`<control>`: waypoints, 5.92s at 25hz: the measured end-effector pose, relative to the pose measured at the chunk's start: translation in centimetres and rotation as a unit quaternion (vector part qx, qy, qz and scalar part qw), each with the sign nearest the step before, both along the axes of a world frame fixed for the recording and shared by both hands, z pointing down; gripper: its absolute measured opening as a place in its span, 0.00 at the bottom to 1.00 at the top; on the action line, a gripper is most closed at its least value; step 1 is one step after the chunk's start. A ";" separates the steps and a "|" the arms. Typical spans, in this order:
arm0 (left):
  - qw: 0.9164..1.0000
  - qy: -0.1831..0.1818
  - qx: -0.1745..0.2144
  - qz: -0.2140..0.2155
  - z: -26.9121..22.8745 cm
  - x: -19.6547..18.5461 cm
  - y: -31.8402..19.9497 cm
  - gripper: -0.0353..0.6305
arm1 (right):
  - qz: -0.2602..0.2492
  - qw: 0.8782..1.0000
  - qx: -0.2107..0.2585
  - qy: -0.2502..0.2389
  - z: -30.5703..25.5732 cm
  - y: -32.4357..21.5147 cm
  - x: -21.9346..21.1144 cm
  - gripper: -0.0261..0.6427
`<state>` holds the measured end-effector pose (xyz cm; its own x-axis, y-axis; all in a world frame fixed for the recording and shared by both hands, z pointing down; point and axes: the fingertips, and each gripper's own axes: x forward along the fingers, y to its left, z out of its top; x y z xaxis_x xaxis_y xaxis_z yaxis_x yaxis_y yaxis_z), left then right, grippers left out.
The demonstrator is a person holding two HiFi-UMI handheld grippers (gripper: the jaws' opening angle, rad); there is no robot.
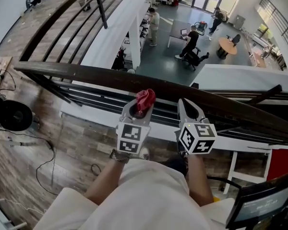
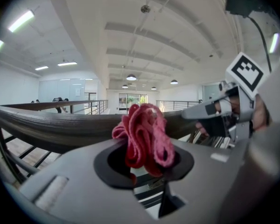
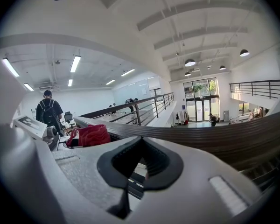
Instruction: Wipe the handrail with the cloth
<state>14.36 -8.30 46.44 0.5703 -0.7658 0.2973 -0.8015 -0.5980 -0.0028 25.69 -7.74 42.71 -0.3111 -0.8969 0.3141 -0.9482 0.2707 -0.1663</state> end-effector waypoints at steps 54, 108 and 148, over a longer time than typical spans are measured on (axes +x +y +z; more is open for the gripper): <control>1.000 0.009 0.008 0.024 -1.2 7.3 2.1 0.24 | -0.017 1.000 0.004 0.008 -0.1 1.0 3.1 0.04; 0.999 0.028 -0.035 -0.002 -5.1 7.2 -1.9 0.25 | -0.018 1.000 0.011 -0.006 -1.9 0.4 3.4 0.04; 0.997 -0.020 -0.071 0.017 -5.8 11.3 -2.6 0.25 | -0.029 1.000 0.001 -0.009 -2.2 1.0 9.5 0.04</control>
